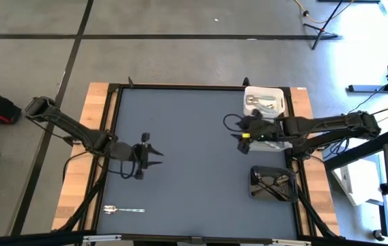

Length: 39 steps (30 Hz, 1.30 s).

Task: Sort silverware by color (type)
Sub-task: Put the white green spoon into the transparent bin

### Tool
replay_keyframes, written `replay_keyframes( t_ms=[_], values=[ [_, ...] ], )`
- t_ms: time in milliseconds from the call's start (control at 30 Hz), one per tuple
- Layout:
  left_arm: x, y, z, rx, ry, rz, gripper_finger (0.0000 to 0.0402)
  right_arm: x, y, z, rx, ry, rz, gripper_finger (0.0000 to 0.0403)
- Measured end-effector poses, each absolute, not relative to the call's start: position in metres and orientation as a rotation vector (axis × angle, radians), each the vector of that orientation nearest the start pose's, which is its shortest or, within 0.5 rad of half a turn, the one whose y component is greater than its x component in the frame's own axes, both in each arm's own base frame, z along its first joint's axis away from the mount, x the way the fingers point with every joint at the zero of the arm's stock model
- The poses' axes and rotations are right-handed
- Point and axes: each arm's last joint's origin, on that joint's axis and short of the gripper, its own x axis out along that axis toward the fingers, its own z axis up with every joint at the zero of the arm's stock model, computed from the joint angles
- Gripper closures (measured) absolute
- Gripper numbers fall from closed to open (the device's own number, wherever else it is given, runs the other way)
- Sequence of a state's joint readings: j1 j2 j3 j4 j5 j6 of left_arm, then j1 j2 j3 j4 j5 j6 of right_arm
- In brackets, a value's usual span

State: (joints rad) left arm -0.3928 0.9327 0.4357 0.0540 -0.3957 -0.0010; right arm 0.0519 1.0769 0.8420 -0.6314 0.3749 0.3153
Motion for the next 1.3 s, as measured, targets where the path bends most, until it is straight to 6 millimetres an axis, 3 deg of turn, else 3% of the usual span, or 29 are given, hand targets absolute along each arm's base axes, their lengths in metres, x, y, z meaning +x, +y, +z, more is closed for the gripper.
replay_keyframes(
  t_ms=[200,500,700,1033,1300],
  values=[
    [0.178,-0.090,0.220,0.070,0.634,-0.101,0.0267,0.236,0.027,0.269,-0.058,0.548,-0.235,0.0167],
    [0.185,-0.158,0.224,-0.041,0.907,-0.204,0.0267,0.256,0.062,0.231,-0.116,0.481,-0.105,0.0166],
    [0.175,-0.203,0.198,-0.063,1.061,-0.205,0.0267,0.270,0.076,0.220,-0.130,0.417,-0.061,0.0166],
    [0.158,-0.227,0.144,-0.165,1.440,-0.121,0.0267,0.277,0.080,0.219,-0.009,0.373,0.017,0.0166],
    [0.152,-0.229,0.135,-0.085,1.488,-0.095,0.0297,0.273,0.091,0.219,0.028,0.366,0.007,0.0166]
  ],
)
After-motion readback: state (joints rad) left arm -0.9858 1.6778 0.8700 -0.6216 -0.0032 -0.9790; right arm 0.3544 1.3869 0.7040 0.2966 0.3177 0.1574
